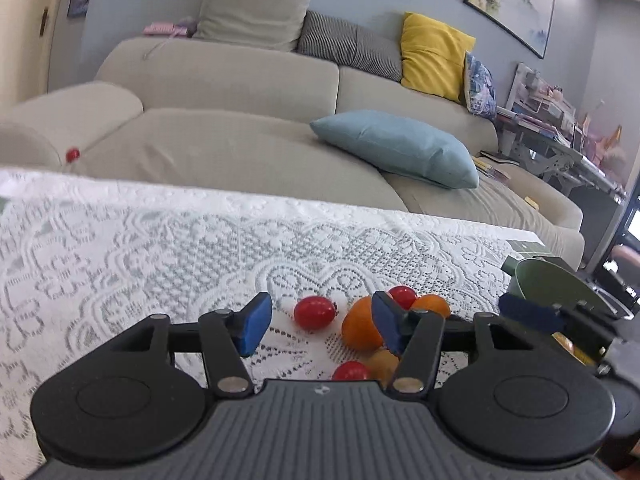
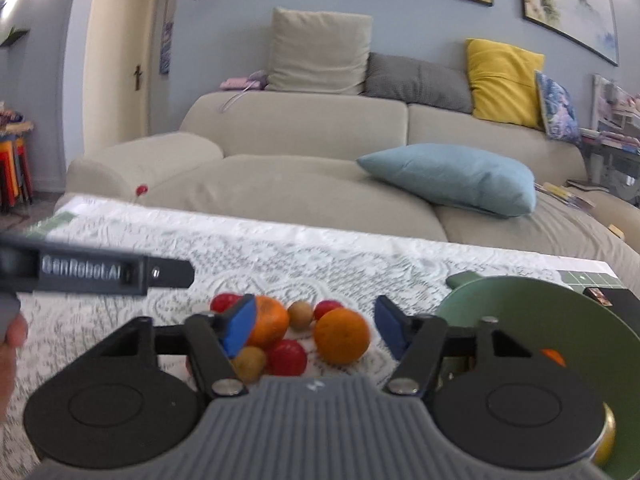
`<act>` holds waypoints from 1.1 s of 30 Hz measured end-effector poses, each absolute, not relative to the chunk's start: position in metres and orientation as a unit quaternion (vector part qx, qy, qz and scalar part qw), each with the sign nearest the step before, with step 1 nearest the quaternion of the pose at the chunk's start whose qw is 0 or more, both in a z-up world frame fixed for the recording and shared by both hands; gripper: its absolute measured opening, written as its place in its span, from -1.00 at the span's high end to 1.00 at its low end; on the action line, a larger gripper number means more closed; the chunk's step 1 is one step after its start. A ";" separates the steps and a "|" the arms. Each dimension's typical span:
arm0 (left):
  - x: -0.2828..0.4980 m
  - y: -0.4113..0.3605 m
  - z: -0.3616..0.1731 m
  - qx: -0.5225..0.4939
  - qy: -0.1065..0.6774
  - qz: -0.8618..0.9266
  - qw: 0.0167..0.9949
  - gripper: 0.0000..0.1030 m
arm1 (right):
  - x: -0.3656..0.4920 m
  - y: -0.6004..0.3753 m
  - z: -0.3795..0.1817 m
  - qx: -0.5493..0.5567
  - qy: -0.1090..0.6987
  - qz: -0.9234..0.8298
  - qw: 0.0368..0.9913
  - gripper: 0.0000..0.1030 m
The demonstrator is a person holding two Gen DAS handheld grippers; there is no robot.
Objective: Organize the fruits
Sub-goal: 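Close the left gripper on an orange while the right gripper grasps another orange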
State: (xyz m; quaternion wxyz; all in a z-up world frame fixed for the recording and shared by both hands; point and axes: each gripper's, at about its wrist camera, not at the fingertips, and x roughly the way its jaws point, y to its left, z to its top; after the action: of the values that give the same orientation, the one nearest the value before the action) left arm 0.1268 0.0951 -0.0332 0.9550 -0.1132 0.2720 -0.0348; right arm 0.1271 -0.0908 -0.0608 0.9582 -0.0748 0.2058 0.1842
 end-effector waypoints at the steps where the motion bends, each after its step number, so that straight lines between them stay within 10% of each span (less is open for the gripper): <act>1: 0.128 0.096 -0.035 -0.116 0.275 -0.038 0.954 -0.21 | 0.128 -0.090 -0.063 -0.079 0.208 0.185 0.957 0.02; 33: 0.174 0.059 -0.061 -0.071 0.328 -0.113 0.935 0.01 | 0.150 -0.088 -0.080 -0.151 0.213 0.162 0.952 0.29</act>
State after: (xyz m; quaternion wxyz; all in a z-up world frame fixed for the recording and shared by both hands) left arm 0.1741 0.0595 -0.0610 0.9352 -0.0711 0.3278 -0.1133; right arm 0.1502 -0.0884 -0.0799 0.9515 -0.1512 0.2132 0.1620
